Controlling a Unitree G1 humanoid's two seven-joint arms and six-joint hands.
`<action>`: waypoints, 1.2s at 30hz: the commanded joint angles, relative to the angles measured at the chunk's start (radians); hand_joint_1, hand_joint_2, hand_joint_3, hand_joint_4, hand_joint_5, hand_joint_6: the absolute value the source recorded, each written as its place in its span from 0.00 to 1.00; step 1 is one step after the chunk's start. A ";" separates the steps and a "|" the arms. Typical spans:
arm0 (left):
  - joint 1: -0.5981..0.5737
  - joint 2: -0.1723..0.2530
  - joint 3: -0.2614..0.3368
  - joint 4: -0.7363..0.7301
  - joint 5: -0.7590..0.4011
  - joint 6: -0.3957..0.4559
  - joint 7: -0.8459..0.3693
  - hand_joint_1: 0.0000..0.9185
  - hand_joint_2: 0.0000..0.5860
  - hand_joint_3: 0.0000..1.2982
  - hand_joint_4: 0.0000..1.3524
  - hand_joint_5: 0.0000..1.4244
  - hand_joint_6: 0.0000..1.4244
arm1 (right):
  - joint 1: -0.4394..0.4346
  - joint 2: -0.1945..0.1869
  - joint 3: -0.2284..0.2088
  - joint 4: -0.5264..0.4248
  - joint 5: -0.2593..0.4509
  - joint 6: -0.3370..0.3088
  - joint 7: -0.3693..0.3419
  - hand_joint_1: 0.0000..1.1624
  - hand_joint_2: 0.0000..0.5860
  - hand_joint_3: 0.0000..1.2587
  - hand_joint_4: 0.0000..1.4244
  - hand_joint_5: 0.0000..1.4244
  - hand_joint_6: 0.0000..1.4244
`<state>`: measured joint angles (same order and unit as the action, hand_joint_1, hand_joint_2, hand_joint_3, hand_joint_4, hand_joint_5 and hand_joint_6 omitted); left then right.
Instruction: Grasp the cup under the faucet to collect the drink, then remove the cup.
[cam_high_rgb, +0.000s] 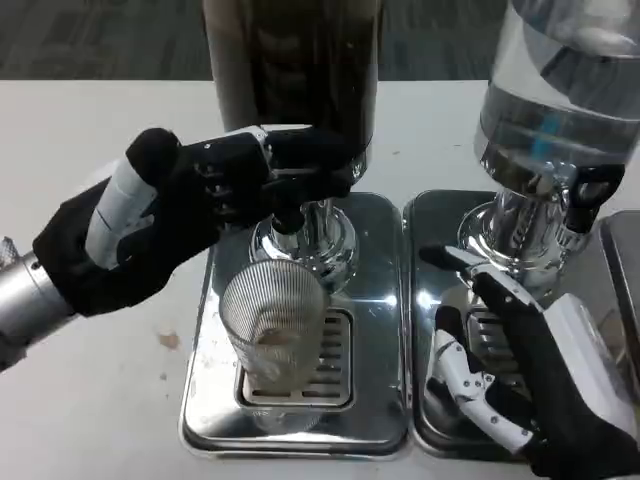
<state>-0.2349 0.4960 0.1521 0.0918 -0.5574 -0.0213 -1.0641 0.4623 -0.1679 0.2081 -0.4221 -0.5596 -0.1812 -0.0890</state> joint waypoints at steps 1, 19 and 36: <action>0.023 0.003 -0.013 -0.035 0.011 -0.048 -0.050 0.00 0.09 0.22 0.13 0.16 0.08 | -0.022 -0.006 -0.007 0.018 0.014 0.002 0.010 0.42 0.96 0.20 0.15 0.11 0.14; 0.059 0.023 -0.033 -0.043 0.105 -0.245 -0.037 0.00 0.09 0.22 0.13 0.16 0.08 | -0.119 -0.029 -0.027 0.104 0.212 0.005 0.148 0.47 0.66 0.13 0.12 0.11 0.14; 0.072 0.023 -0.038 -0.053 0.108 -0.258 -0.019 0.00 0.12 0.22 0.13 0.16 0.09 | -0.204 -0.035 0.009 0.261 0.306 -0.076 0.218 0.53 0.39 0.00 0.00 0.00 0.06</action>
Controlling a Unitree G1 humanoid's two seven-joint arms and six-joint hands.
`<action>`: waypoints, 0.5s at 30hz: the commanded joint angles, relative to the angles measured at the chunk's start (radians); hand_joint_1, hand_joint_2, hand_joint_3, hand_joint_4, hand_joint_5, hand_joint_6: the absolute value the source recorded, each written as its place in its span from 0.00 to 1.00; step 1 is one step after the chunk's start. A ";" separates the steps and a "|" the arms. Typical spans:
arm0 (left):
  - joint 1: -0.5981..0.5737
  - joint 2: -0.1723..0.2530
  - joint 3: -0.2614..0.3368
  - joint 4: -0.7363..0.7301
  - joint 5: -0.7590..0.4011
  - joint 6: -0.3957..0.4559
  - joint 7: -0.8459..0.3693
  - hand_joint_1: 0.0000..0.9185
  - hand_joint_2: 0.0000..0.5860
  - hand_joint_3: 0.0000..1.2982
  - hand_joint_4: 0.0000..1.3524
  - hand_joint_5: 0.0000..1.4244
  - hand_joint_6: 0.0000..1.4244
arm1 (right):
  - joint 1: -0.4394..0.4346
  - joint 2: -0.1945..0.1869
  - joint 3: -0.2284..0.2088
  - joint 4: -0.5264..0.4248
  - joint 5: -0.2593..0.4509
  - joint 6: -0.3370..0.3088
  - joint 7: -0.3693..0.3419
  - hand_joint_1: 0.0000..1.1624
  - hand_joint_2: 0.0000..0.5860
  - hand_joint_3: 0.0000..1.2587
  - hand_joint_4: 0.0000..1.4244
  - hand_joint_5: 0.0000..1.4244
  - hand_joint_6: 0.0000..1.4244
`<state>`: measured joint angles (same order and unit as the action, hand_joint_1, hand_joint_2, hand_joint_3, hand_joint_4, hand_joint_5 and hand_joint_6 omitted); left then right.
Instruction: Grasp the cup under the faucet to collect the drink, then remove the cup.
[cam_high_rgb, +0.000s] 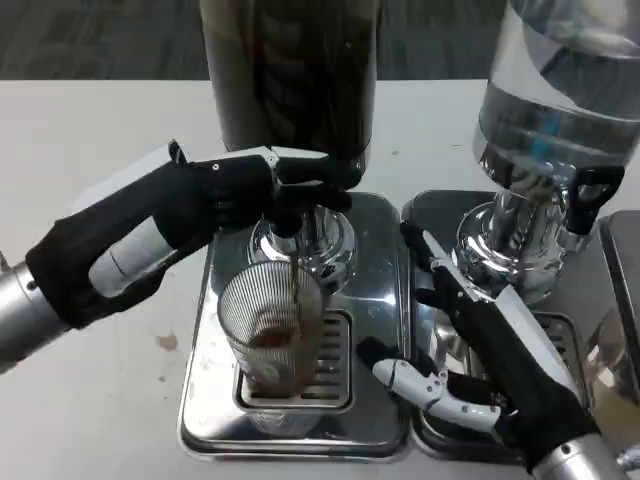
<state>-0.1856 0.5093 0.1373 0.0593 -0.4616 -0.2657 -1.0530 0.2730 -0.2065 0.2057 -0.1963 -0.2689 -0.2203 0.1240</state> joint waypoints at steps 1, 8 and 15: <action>0.023 0.010 -0.024 -0.022 0.011 -0.013 -0.030 0.00 0.12 0.22 0.13 0.16 0.09 | -0.017 0.005 0.015 0.043 0.013 -0.045 0.002 0.52 0.39 0.00 0.00 0.00 0.05; 0.024 0.012 -0.027 -0.023 0.012 -0.014 -0.030 0.00 0.12 0.22 0.13 0.16 0.10 | -0.046 0.017 0.029 0.104 0.008 -0.080 -0.010 0.52 0.38 0.00 0.00 0.00 0.04; 0.021 0.011 -0.028 -0.020 0.015 -0.015 -0.028 0.00 0.12 0.22 0.13 0.16 0.10 | -0.067 0.034 0.037 0.148 0.008 -0.106 -0.012 0.52 0.37 0.00 0.00 0.00 0.03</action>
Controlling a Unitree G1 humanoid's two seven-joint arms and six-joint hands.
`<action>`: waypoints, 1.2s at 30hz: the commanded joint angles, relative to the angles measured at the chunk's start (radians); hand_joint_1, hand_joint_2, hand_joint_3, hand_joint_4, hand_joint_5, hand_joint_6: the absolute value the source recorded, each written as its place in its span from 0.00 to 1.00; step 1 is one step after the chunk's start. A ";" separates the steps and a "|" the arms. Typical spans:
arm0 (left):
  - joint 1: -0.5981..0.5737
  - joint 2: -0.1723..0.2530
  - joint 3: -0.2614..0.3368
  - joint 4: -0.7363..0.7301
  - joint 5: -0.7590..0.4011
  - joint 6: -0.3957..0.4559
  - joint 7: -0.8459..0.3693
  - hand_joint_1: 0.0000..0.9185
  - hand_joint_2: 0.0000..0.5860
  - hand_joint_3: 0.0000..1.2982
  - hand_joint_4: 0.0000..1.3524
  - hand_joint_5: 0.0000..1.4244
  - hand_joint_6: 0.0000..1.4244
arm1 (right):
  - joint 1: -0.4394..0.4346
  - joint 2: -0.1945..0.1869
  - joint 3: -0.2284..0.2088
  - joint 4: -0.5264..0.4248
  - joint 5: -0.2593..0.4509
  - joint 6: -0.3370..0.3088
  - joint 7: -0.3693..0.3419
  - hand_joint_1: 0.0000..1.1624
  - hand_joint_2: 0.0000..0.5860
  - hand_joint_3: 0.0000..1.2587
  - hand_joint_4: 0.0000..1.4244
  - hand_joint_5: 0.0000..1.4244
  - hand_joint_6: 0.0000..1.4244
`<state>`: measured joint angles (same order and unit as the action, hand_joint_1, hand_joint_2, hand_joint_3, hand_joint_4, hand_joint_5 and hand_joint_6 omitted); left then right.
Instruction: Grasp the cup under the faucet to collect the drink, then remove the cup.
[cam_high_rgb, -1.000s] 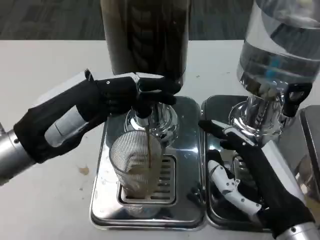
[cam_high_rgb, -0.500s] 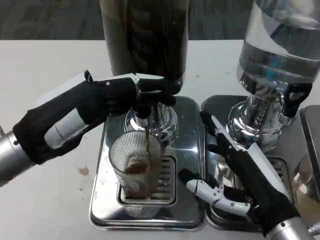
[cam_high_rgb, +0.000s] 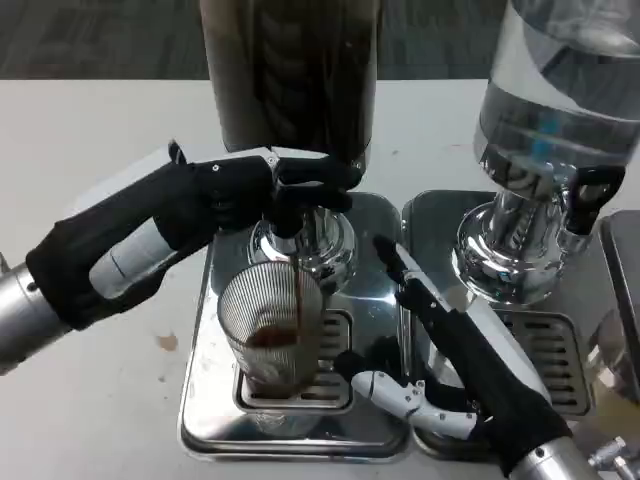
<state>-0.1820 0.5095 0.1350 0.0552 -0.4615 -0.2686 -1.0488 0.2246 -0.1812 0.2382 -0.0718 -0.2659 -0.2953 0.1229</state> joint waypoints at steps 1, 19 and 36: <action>0.017 0.011 -0.026 -0.015 0.015 -0.012 -0.032 0.00 0.12 0.22 0.13 0.16 0.10 | -0.019 0.011 0.003 0.028 0.004 -0.033 -0.013 0.52 0.37 0.00 0.00 0.00 0.03; 0.020 0.016 -0.026 -0.032 0.007 -0.004 -0.031 0.00 0.14 0.22 0.14 0.16 0.10 | -0.088 0.035 0.031 0.109 0.003 -0.052 -0.012 0.51 0.36 0.00 0.00 0.00 0.02; 0.038 0.012 -0.052 -0.071 0.025 -0.006 0.015 0.00 0.14 0.22 0.14 0.16 0.10 | -0.138 0.027 0.033 0.173 0.033 -0.078 0.011 0.51 0.36 0.00 0.00 0.00 0.02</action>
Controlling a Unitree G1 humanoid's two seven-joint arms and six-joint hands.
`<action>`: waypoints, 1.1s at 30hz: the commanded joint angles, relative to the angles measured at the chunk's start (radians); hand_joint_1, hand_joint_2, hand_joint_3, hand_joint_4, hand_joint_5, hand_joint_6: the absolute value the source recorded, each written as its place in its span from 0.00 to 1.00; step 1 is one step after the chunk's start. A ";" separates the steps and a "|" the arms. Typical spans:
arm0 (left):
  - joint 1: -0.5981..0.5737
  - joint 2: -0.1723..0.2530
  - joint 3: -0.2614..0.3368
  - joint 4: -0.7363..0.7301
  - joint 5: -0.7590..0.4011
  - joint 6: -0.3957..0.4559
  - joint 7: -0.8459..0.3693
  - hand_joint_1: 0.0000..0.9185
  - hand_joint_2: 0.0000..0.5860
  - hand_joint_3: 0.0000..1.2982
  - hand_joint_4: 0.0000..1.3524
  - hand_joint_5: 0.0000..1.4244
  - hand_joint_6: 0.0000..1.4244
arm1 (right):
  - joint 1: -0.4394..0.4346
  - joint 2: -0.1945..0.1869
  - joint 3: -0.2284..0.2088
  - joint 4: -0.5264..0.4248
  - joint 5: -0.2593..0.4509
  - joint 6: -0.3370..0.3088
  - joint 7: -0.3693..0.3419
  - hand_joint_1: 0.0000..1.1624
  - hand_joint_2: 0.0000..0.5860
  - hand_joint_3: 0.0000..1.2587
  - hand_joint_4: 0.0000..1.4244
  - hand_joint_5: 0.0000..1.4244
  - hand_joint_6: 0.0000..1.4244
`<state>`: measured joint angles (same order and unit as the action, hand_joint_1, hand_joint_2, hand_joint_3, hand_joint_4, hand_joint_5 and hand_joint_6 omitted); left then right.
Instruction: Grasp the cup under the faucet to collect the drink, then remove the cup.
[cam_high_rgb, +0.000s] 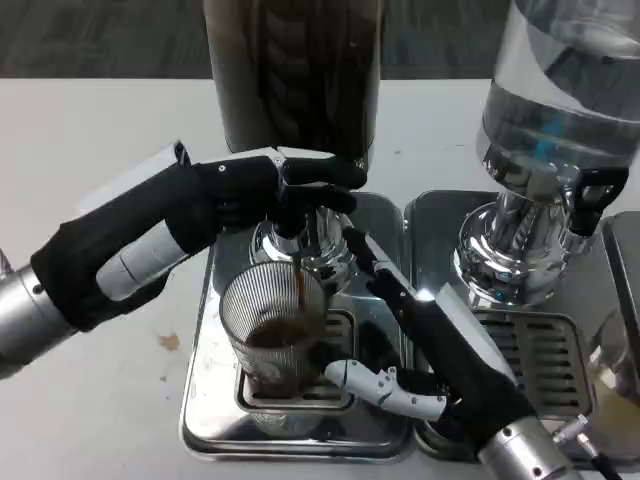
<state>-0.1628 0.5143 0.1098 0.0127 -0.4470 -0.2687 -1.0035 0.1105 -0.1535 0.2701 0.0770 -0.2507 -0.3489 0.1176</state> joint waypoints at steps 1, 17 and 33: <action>0.020 0.009 -0.026 -0.030 0.010 -0.005 -0.028 0.00 0.14 0.22 0.14 0.16 0.10 | -0.029 -0.001 0.004 0.031 0.020 -0.030 0.019 0.51 0.36 0.00 0.00 0.00 0.02; 0.028 0.012 -0.032 -0.044 0.006 -0.001 -0.005 0.00 0.15 0.22 0.15 0.16 0.10 | -0.073 -0.009 0.018 0.049 0.070 -0.007 0.121 0.49 0.36 0.00 0.00 0.00 0.02; 0.035 0.011 -0.036 -0.049 0.009 -0.002 0.009 0.00 0.16 0.22 0.15 0.17 0.10 | -0.093 -0.010 0.018 0.083 0.094 -0.021 0.164 0.48 0.35 0.00 0.00 0.00 0.02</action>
<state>-0.1490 0.5266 0.1001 -0.0109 -0.4471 -0.2683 -0.9664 0.0285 -0.1633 0.2884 0.1519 -0.1603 -0.3578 0.2782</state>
